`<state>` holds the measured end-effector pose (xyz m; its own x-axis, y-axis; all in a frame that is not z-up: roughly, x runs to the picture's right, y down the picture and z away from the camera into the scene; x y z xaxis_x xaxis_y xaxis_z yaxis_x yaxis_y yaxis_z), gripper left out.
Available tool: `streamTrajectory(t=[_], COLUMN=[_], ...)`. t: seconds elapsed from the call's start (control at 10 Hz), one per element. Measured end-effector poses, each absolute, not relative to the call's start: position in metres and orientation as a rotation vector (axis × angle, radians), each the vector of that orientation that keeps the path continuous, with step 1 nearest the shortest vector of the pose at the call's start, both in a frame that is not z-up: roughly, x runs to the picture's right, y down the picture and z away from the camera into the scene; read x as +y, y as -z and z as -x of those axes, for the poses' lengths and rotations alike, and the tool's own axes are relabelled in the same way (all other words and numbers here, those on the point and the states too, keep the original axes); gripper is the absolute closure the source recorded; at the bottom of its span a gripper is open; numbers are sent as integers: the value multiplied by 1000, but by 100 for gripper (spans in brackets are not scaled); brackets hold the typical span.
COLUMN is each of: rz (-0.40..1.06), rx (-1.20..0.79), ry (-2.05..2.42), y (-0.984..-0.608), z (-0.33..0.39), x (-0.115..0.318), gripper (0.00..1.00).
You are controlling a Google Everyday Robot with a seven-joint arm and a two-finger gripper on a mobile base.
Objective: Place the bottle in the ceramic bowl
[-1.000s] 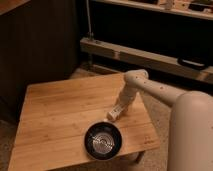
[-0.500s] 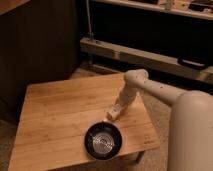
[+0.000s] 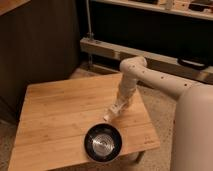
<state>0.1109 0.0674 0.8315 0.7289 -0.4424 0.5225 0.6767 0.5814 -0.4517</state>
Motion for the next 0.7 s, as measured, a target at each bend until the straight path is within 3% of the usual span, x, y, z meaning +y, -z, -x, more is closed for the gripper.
streamTrajectory(t=[0.5,0.7], rz=[685,694], rx=[-399,-463], ry=[663,684], y=[-779,-767], z=[-121,-109], x=[118,143], gripper=[96,75])
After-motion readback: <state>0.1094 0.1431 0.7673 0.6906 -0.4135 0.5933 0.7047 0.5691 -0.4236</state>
